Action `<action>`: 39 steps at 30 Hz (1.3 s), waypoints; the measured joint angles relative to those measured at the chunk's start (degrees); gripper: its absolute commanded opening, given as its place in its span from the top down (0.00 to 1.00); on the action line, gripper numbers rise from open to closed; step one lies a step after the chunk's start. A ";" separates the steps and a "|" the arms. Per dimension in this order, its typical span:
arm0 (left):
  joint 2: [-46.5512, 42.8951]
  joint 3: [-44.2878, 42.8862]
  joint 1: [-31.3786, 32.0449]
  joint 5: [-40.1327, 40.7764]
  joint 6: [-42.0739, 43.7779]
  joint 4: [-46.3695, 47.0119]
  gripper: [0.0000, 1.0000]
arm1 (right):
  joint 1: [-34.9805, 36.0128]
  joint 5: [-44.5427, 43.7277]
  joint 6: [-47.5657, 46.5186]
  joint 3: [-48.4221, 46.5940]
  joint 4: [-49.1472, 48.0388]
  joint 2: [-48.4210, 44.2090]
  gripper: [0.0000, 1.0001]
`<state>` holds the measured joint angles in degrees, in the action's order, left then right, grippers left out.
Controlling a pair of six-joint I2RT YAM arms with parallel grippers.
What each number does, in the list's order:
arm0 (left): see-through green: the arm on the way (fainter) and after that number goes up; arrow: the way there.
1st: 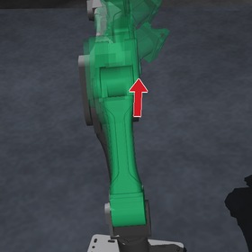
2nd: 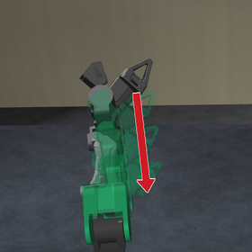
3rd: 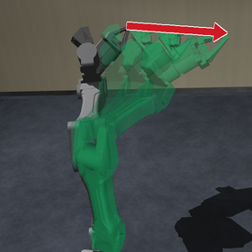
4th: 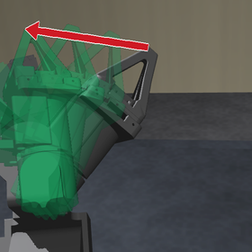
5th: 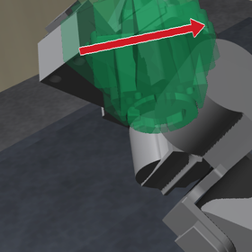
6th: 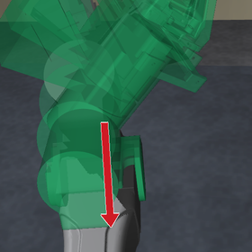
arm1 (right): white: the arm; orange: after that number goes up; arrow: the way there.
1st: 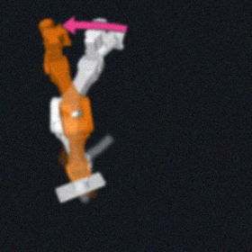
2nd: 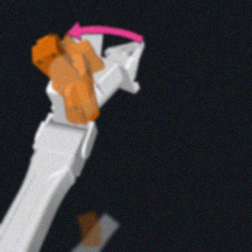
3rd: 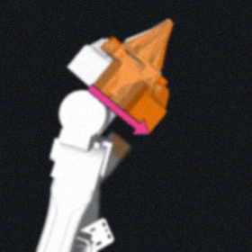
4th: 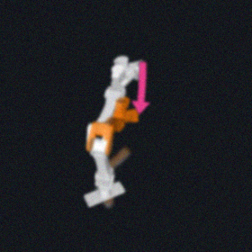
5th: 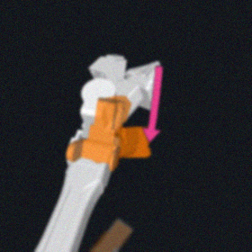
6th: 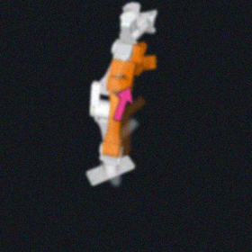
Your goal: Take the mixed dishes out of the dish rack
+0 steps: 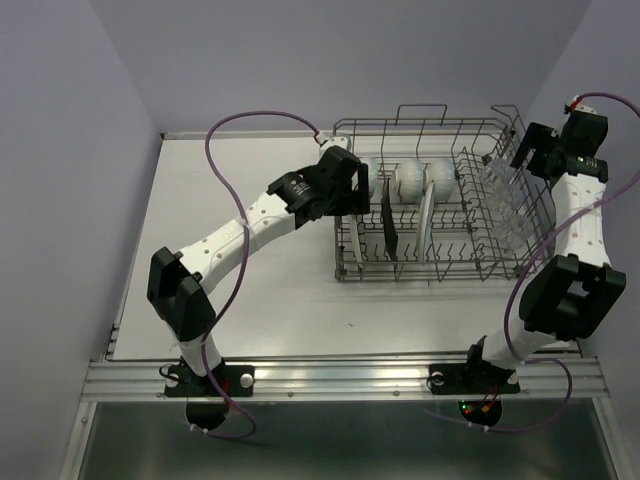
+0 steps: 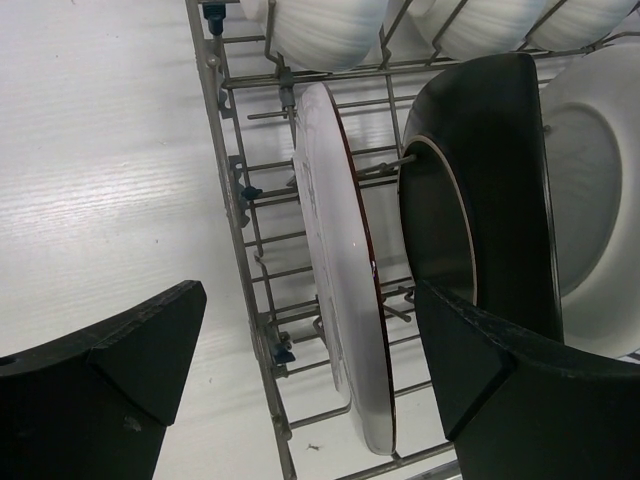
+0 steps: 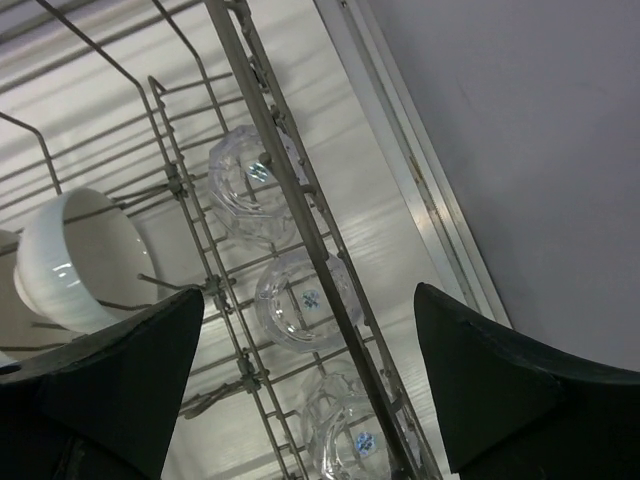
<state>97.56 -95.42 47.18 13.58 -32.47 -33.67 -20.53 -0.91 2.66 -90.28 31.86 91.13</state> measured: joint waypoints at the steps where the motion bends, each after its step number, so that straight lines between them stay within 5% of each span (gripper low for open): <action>1: 0.17 -0.02 0.00 -0.07 -0.13 0.00 0.05 | -0.17 0.42 -0.13 0.37 0.11 0.20 0.12; 8: 3.69 -1.36 0.02 -0.50 -1.70 -0.92 0.26 | -0.52 0.96 -2.29 2.19 0.70 1.66 0.38; 29: 15.65 -20.92 6.93 15.56 -8.39 -21.38 0.98 | -1.33 2.16 -8.09 3.78 -1.46 2.14 0.71; 34: 18.36 -25.46 8.02 18.14 -9.42 -25.42 1.00 | -1.57 3.72 -10.36 3.85 -1.53 2.14 0.77; 39: 18.99 -27.45 8.98 18.86 -9.44 -27.39 1.00 | -1.66 4.37 -10.91 3.85 -1.55 2.19 0.99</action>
<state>116.55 -122.87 56.16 32.45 -41.91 -61.06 -22.20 3.46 -8.25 -86.43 30.30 93.32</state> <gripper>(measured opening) 0.273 0.274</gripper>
